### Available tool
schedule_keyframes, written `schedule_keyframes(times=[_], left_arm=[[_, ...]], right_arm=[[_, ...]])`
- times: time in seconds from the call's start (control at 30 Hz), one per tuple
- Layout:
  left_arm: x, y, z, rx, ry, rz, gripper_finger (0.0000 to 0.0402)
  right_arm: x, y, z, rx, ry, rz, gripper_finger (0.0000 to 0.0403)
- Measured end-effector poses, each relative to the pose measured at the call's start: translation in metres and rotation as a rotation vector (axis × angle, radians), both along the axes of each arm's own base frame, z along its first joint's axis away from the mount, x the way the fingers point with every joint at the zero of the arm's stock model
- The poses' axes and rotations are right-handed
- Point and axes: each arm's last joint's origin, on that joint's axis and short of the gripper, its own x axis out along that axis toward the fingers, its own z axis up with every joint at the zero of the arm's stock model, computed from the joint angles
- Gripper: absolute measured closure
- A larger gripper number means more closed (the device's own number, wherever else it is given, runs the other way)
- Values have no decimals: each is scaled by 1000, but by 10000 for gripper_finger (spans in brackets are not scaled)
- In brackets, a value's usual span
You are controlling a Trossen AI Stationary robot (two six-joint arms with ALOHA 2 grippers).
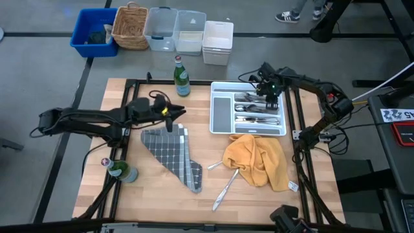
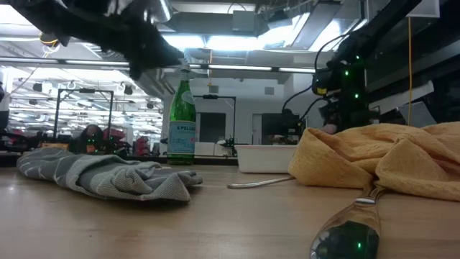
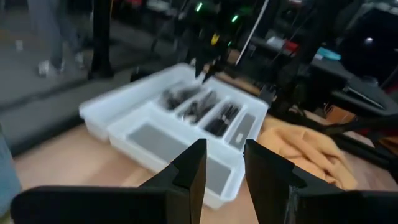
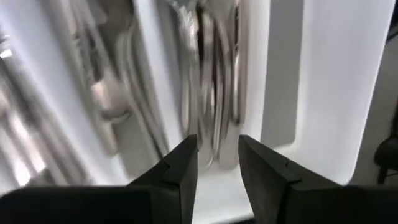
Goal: Sort silverware
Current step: Put the silver knife into the cutlery tray
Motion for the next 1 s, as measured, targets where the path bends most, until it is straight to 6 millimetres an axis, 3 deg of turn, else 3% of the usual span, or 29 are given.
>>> schedule_keyframes(times=[0.2,0.43,0.73,1.0], left_arm=[[-20,-4,21,138,-66,-16,306],[-36,-8,24,147,-24,-20,306],[-42,-9,17,82,42,-17,306],[-42,-9,16,46,34,-12,306]], right_arm=[[10,4,24,31,1,-68,283],[47,32,54,38,-36,-46,283],[102,108,69,247,-211,1,283],[127,190,69,324,-202,188,283]])
